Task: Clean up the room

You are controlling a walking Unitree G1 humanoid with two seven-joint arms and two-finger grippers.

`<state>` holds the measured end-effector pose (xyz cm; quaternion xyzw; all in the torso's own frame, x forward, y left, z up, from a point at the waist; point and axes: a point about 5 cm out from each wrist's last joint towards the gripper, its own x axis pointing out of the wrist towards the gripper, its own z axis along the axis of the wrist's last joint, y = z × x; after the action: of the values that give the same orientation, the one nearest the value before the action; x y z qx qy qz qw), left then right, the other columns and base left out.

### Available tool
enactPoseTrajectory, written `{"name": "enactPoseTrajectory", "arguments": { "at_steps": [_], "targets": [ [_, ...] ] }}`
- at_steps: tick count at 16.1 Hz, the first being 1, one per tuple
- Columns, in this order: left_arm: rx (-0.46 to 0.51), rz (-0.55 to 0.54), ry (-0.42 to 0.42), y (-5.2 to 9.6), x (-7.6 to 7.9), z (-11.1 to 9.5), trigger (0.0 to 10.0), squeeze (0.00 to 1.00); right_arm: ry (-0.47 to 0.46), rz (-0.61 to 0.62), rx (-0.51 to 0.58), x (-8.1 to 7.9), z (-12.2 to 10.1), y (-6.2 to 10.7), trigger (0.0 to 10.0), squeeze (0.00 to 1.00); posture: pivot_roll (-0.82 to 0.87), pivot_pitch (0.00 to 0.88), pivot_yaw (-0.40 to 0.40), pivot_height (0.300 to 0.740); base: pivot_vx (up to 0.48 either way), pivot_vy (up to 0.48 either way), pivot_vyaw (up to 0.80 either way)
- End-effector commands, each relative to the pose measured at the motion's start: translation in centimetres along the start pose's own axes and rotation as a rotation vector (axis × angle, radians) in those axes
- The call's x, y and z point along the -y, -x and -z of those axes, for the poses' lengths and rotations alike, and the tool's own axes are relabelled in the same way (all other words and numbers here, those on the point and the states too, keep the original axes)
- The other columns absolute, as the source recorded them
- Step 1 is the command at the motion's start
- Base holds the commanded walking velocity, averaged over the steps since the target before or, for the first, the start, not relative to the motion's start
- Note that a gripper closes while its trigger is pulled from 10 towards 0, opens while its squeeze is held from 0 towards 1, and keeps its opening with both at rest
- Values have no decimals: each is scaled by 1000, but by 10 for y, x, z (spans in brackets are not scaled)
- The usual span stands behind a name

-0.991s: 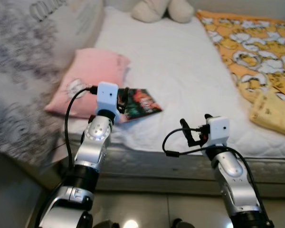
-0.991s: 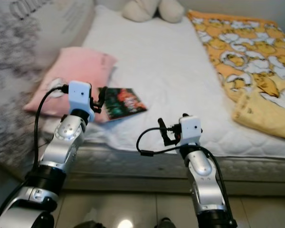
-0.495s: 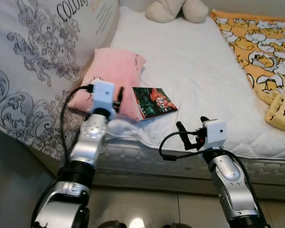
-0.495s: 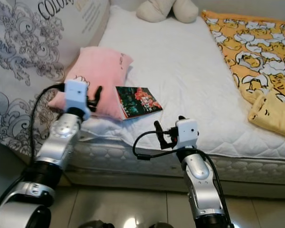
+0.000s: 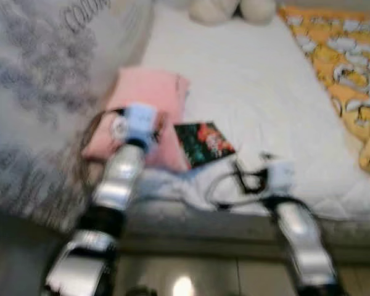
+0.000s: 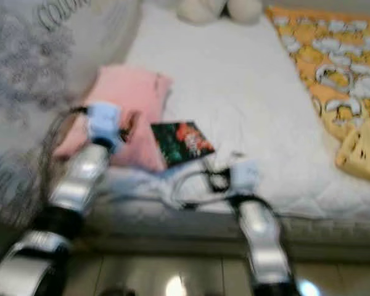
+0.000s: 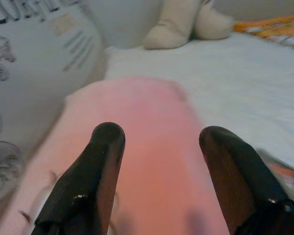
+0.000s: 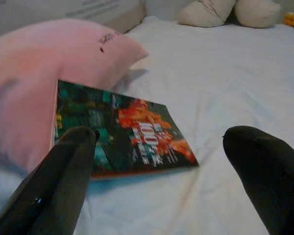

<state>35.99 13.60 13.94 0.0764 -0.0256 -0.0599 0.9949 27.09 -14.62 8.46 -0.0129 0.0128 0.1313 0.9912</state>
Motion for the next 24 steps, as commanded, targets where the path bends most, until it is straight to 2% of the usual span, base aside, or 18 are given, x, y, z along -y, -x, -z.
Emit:
{"name": "enactPoseTrajectory", "arguments": {
  "at_steps": [1, 2, 3, 7, 8, 10, 12, 16, 19, 20, 22, 24],
  "targets": [
    [-3, 16, 17, -1, 12, 0, 10000, 0, 18, 35, -5, 13, -1, 7, 10000, 0, -93, 44, 9, 740, 454, 0, 0],
    [-20, 2, 12, -1, 11, 3, 10000, 0, 18, 34, -5, 14, -1, 9, 10000, 0, -95, 44, 8, 740, 480, 0, 0],
    [-57, -32, -55, -3, 7, 7, 10000, 0, 19, 31, -10, 16, 0, 13, 10000, 0, -99, 48, 5, 740, 0, 0, 0],
    [-88, -76, -98, -14, -9, 5, 10000, 0, 16, 9, -25, 20, 5, 28, 10000, 0, -115, 78, -9, 740, 0, 0, 0],
    [-95, -103, -128, -21, -18, 1, 10000, 0, -3, -11, -40, 20, 9, 40, 10000, 0, -132, 128, -21, 740, 0, 0, 0],
    [-99, -98, -150, -25, -20, -2, 10000, 0, -12, -13, -61, 20, 12, 50, 10000, 0, -138, 152, -25, 740, 0, 0, 0],
    [-121, -67, -155, -27, -18, 1, 10000, 0, -20, -11, -99, 18, 16, 67, 10000, 0, -168, 209, -25, 740, 0, 0, 0],
    [-112, -29, -142, -28, -6, 3, 10000, 0, -30, -14, -113, 13, 12, 80, 10000, 0, -197, 251, -29, 740, 0, 0, 0],
    [-45, 51, -139, -29, 12, -4, 10000, 0, -38, -21, -118, 12, 9, 83, 10000, 0, -198, 267, -29, 740, 0, 0, 0],
    [9, 81, -121, -28, 19, -11, 10000, 0, -40, -24, -119, 11, 8, 84, 10000, 0, -198, 271, -23, 740, 0, 0, 0],
    [123, 32, -200, -22, 22, -23, 10000, 0, -42, -26, -123, 10, 9, 85, 10000, 0, -192, 267, -17, 740, 0, 0, 0],
    [178, -21, -262, -13, 21, -25, 10000, 0, -46, -30, -128, 8, 10, 84, 10000, 0, -184, 261, -13, 740, 0, 0, 0]
  ]
}}
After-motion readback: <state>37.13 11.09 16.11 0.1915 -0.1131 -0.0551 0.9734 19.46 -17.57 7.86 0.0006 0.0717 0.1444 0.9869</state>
